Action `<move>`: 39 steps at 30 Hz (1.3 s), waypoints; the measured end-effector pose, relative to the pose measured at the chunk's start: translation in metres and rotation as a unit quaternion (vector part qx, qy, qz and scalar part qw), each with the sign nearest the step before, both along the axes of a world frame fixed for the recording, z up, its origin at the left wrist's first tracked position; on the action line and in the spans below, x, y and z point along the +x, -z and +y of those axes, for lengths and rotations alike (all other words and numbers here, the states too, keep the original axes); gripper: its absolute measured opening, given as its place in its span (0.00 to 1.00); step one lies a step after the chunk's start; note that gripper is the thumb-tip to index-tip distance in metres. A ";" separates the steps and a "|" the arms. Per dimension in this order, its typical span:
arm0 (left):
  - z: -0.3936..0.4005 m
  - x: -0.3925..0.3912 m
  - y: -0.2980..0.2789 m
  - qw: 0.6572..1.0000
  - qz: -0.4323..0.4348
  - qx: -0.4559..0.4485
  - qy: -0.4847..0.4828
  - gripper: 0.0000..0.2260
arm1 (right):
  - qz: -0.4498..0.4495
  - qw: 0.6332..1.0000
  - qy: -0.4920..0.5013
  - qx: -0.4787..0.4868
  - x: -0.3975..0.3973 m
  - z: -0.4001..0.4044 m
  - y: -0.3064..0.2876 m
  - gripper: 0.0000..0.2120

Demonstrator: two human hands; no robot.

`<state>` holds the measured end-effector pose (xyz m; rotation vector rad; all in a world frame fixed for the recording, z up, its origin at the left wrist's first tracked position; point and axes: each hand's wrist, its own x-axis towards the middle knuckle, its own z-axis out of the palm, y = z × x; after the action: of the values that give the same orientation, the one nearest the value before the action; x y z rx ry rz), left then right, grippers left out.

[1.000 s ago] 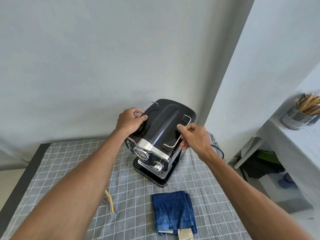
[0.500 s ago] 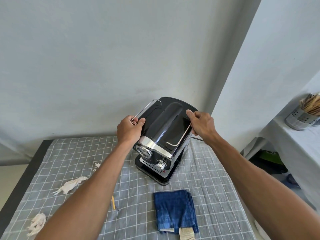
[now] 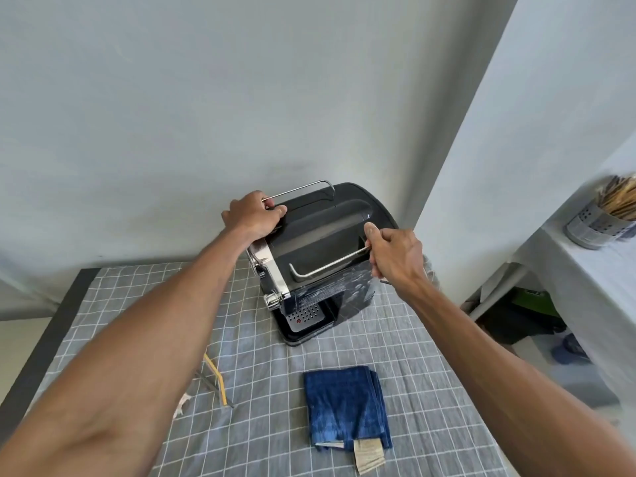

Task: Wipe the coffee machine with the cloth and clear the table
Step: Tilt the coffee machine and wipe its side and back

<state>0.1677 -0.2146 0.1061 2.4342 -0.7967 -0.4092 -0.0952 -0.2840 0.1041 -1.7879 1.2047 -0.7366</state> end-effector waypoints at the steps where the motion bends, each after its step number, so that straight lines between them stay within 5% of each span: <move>1: -0.002 0.002 0.003 1.000 0.013 0.001 0.000 0.16 | -0.008 1.000 -0.003 0.005 -0.001 0.002 0.000 0.24; 8: -0.011 -0.008 0.006 1.000 0.009 0.013 0.003 0.13 | -0.019 1.000 -0.019 -0.007 -0.012 0.001 0.007 0.24; 14: 0.003 -0.032 0.001 0.983 -0.172 0.040 0.052 0.26 | -0.046 0.995 -0.092 -0.019 -0.025 -0.008 0.008 0.25; 18: 0.007 -0.050 -0.001 0.950 -0.271 -0.005 0.155 0.25 | -0.061 0.992 -0.065 -0.087 -0.039 0.009 0.052 0.34; 21: 0.010 -0.060 0.004 0.943 -0.237 0.006 0.235 0.26 | 0.034 0.988 -0.115 -0.100 -0.050 0.025 0.102 0.32; 25: 0.014 -0.063 0.006 0.942 -0.197 0.018 0.272 0.31 | 0.224 0.939 -0.256 -0.054 -0.069 0.051 0.161 0.12; 30: 0.017 -0.063 0.001 0.942 -0.183 0.044 0.279 0.33 | 0.359 0.873 -0.329 0.008 -0.092 0.083 0.204 0.32; 39: 0.017 -0.062 0.001 0.938 -0.189 0.034 0.288 0.33 | 0.421 0.874 -0.240 0.037 -0.089 0.098 0.215 0.27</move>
<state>0.1059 -0.1980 0.1055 2.3330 -1.7030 -0.1731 -0.1839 -0.1856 -0.1112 -2.2916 1.1806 0.4361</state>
